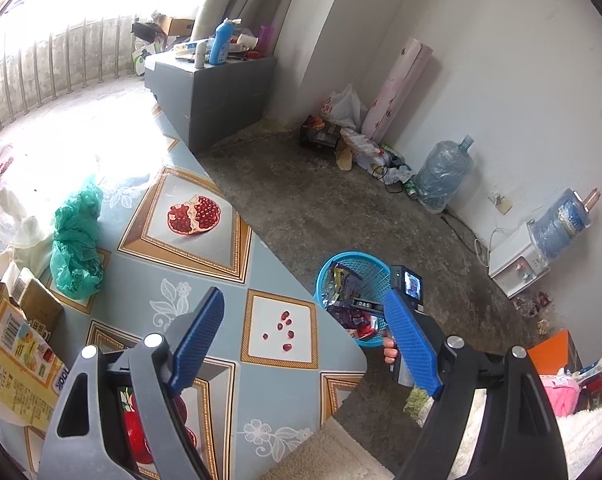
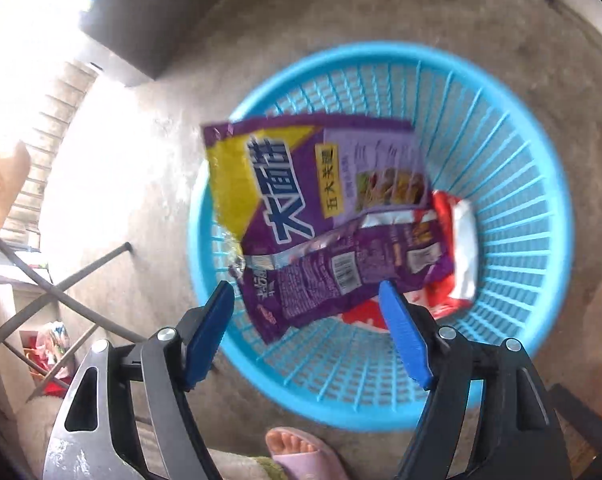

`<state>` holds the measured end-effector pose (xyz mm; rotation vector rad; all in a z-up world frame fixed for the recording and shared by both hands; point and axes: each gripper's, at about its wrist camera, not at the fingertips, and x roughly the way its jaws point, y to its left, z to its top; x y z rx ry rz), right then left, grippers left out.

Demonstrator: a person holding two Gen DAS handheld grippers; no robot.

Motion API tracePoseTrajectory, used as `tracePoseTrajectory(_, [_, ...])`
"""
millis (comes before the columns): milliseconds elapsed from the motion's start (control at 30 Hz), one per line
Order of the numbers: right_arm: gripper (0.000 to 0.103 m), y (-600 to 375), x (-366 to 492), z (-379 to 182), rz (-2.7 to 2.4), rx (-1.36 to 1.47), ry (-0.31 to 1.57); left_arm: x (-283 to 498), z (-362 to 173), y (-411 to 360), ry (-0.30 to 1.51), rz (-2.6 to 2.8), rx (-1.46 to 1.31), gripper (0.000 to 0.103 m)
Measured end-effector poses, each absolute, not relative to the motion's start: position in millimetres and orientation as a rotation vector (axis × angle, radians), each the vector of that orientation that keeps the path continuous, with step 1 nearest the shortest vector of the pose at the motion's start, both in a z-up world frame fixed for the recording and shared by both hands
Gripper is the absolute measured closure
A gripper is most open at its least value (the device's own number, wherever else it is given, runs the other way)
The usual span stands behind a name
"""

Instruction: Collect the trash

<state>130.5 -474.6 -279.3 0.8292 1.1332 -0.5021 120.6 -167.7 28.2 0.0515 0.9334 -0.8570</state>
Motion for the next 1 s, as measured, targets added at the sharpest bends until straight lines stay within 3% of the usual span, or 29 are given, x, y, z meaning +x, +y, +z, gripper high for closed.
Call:
tracePoseTrajectory(533, [0.025,-447,51,-102,-0.513,0.700,0.812,105,52,-113,0.826,-0.878,-0.038,0.021])
tracePoseTrajectory(1000, [0.018,-341,84,-36,-0.422,0.519,0.802,133,73,-75,0.732,-0.826,-0.047,0.021])
